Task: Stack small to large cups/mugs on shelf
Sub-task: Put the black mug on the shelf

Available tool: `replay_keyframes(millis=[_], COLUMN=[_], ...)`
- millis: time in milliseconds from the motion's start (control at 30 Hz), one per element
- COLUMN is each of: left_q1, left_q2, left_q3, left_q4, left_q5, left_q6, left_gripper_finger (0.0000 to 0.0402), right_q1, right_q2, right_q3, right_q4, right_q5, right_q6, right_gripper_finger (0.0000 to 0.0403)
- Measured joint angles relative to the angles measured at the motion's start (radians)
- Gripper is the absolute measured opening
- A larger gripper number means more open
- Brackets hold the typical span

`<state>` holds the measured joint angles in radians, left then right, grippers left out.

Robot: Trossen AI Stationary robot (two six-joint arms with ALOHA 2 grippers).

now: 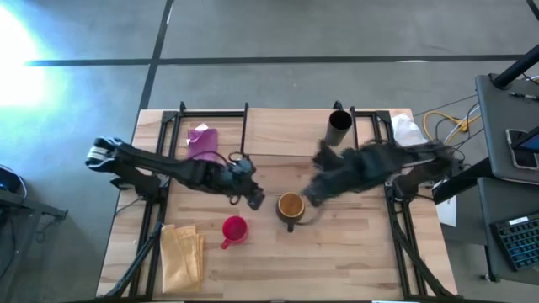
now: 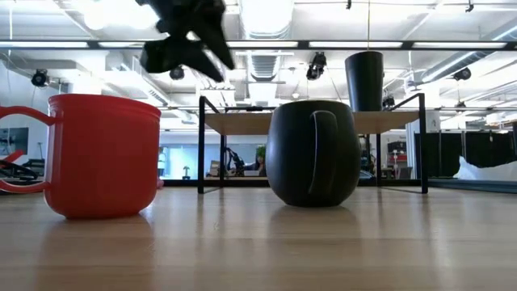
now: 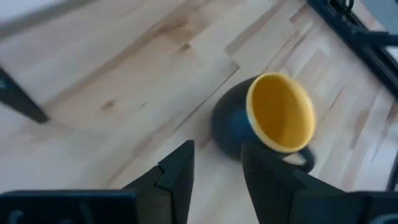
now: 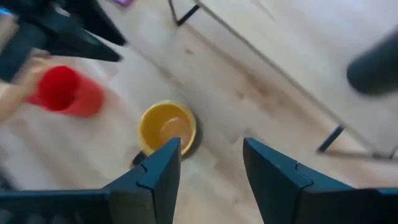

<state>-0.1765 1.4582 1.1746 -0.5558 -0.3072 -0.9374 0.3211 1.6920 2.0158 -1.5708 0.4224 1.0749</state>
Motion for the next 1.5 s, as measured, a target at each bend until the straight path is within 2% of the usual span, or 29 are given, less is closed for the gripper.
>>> replay_keyframes(millis=[167, 333, 500, 667, 967, 1200, 1500], left_q1=[-0.040, -0.058, -0.056, -0.056, -0.048, -0.031, -0.015], left_q2=[0.144, 0.264, 0.341, 0.408, 0.421, 0.443, 0.468], left_q3=[0.122, 0.239, 0.335, 0.375, 0.389, 0.367, 0.356], left_q4=[-0.004, -0.014, -0.059, -0.173, -0.161, -0.159, -0.052], left_q5=[-0.015, -0.012, -0.015, -0.010, -0.016, -0.008, 0.038], left_q6=[-0.082, -0.158, -0.191, -0.262, -0.287, -0.286, -0.229], left_gripper_finger=[0.0093, 0.0088, 0.0089, 0.0105, 0.0143, 0.0144, 0.0144], right_q1=[0.158, 0.305, 0.410, 0.480, 0.513, 0.518, 0.519], right_q2=[-0.143, -0.261, -0.332, -0.361, -0.353, -0.350, -0.350], right_q3=[-0.134, -0.277, -0.386, -0.464, -0.498, -0.498, -0.498], right_q4=[0.000, -0.001, 0.000, -0.001, 0.000, 0.000, 0.000], right_q5=[0.064, 0.109, 0.131, 0.132, 0.130, 0.129, 0.129], right_q6=[0.222, 0.410, 0.531, 0.603, 0.603, 0.601, 0.597], right_gripper_finger=[0.0167, 0.0167, 0.0167, 0.0167, 0.0167, 0.0167, 0.0167])
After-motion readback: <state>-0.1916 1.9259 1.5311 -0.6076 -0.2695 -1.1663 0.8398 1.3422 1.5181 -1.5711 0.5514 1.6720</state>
